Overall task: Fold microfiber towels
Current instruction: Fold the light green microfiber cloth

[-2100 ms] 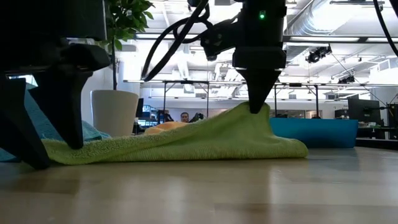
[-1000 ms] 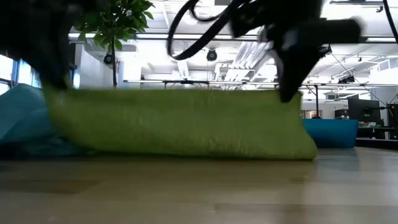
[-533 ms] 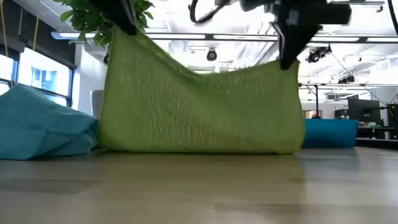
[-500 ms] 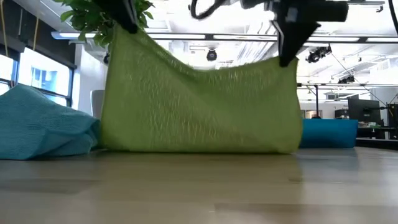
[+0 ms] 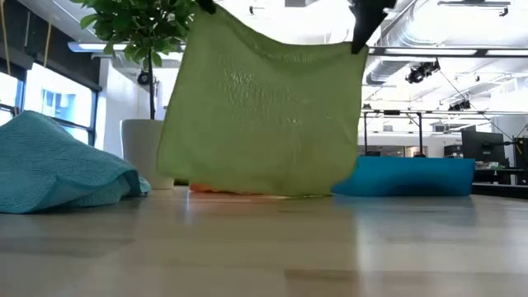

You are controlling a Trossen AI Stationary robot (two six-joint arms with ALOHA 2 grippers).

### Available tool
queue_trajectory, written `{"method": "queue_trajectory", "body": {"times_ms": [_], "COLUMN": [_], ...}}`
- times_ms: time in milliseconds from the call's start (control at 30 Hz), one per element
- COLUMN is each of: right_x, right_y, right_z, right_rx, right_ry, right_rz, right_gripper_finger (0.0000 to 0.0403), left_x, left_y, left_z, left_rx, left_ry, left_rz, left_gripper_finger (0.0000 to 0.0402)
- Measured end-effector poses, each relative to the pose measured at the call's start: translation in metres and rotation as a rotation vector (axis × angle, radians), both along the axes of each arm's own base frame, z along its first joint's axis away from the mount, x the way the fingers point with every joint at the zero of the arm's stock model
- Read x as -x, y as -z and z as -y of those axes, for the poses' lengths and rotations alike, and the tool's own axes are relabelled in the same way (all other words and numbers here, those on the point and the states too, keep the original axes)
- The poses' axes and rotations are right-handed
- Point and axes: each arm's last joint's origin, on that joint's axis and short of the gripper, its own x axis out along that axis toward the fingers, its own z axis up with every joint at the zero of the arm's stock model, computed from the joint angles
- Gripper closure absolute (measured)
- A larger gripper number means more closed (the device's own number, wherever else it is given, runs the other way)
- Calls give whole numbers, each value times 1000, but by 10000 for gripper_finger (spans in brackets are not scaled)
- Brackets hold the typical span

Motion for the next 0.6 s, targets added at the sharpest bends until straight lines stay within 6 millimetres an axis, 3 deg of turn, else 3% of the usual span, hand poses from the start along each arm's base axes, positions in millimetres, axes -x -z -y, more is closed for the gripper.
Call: {"method": "queue_trajectory", "body": {"times_ms": [133, 267, 433, 600], "right_x": [1, 0, -1, -11], "right_y": [-7, -8, -7, 9], "right_z": [23, 29, 8, -29], "right_rx": [14, 38, -2, -81], "right_ry": [39, 27, -9, -67], "right_rz": [41, 30, 59, 45], "right_gripper_finger": [403, 403, 403, 403], "left_x": [8, 10, 7, 1], "left_y": [-9, -8, 4, 45], "left_z": [-30, -38, -18, 17], "left_rx": [-1, 80, 249, 352], "left_ry": [-89, -116, -86, -50], "left_rz": [62, 78, 78, 13], "left_gripper_finger": [401, 401, 401, 401]}}
